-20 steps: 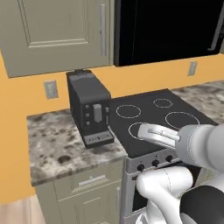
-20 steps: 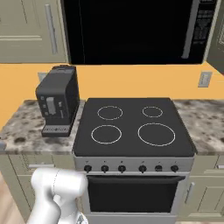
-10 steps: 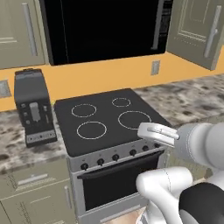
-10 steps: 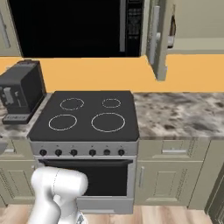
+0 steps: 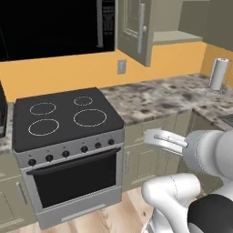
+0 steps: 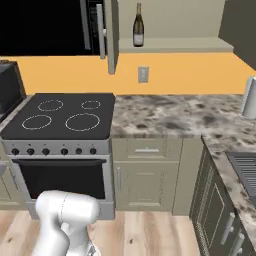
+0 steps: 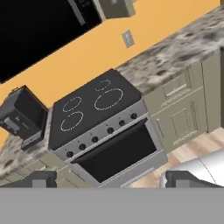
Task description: Open the cabinet directly in front. Then move the wine and the cup to the dining counter with the jar on it.
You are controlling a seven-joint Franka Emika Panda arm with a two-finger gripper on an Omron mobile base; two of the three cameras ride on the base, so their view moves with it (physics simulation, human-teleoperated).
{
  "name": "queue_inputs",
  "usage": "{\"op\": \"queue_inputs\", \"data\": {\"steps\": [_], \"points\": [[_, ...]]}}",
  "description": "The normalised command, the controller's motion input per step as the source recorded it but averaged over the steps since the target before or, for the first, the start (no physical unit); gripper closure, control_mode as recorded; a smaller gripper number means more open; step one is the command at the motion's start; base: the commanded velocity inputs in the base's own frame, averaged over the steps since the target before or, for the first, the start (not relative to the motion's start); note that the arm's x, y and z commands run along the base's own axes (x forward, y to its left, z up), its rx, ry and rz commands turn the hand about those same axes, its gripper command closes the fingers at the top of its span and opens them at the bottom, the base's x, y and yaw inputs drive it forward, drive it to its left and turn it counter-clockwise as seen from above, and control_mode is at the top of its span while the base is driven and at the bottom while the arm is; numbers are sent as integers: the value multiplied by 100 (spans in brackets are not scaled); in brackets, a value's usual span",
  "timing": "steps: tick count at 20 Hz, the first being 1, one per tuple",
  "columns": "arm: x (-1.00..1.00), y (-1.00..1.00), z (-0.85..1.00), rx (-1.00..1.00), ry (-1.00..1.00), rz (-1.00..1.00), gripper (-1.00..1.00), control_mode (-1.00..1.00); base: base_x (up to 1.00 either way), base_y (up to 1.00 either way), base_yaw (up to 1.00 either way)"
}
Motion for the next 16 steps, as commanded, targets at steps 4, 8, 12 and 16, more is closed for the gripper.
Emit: {"op": "queue_inputs", "data": {"steps": [4, 8, 12, 16], "points": [[0, 0, 0, 0, 0, 0, -100, 100, -2, -100, 0], [0, 0, 0, 0, 0, 0, -100, 100, 25, -100, 4], [0, 0, 0, 0, 0, 0, -100, 100, 96, -97, 13], [0, 0, 0, 0, 0, 0, -100, 100, 100, -61, 2]]}}
